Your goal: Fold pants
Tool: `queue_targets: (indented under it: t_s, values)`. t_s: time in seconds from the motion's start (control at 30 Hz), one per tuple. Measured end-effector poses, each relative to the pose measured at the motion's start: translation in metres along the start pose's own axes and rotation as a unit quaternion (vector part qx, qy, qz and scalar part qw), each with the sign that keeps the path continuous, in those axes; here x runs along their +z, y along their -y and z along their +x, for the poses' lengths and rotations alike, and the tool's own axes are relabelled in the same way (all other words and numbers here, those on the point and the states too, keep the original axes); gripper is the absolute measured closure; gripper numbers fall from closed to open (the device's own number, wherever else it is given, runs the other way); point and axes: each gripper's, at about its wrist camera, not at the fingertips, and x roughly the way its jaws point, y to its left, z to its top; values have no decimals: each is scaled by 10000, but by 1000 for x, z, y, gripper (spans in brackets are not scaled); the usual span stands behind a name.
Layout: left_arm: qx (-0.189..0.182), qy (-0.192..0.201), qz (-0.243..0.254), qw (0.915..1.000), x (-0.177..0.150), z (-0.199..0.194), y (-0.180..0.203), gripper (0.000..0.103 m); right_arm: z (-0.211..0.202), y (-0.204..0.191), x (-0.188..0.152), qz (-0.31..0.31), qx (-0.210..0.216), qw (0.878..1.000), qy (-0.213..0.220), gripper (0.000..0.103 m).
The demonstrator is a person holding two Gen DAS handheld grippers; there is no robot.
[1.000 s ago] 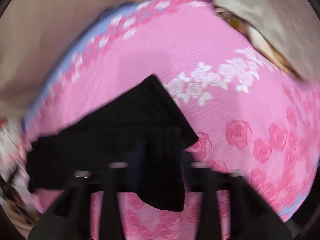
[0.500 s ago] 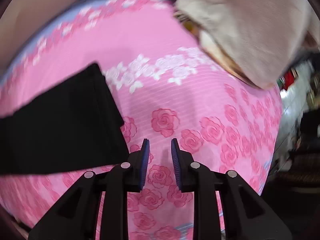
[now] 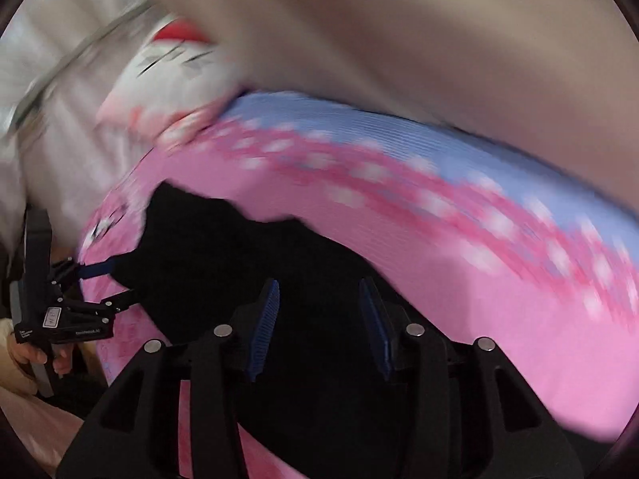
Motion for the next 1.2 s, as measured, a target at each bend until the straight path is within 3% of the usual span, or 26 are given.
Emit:
queue_targets:
  t_s: [0.07,0.1,0.2,0.3,0.4,0.53,0.57,0.6,0.67,0.77,0.83,0.9,1.0,1.07,1.2]
  values:
    - [185,-35,-423,9989,-12,0,-42,24,41,-55,36,-721,226,9971,-116,60]
    - [314,-70,-679,9972,-21,1,-69,24,61,-80,51,-1037,290,9939,-227,53]
    - [425,-91,-1106,9929,-41,4,-118,24,111,-155,77,-1996,448,9775,-509,48]
    - [836,-145,-1048,9909,-59,10,-152,24,133,-218,61,-2742,657,9569,-692,43]
    - [885,-165,-1272,9878,-77,15,-183,24,143,-263,25,-3465,635,9330,-742,20]
    - [853,-295,-1745,9805,-98,24,-220,24,176,-315,-23,-4760,-292,8779,-433,25]
    - [856,-316,-1780,9798,-99,24,-221,24,185,-318,-26,-4844,-323,8722,-594,53]
    - [855,-333,-1808,9792,-100,26,-227,24,196,-316,-25,-4759,-376,8745,-857,90]
    - [841,-295,-1772,9801,-96,28,-236,24,191,-299,3,-4117,-228,9064,-918,95]
    - [778,-94,-1567,9845,-78,33,-247,24,151,-247,88,-2886,-559,9552,-333,95]
    - [695,105,-1462,9868,-62,36,-252,24,123,-207,145,-2166,-939,9717,133,95]
    - [482,355,-1363,9889,-42,37,-251,24,95,-168,194,-1541,-1341,9767,663,95]
    - [302,563,-1102,9919,-10,42,-237,24,83,-146,222,-1301,-1823,9687,1074,94]
    - [283,640,-930,9932,5,43,-226,24,100,-155,211,-1267,-1603,9745,925,94]
    - [93,648,-852,9942,9,45,-213,21,172,-215,139,-1509,-734,9858,69,90]
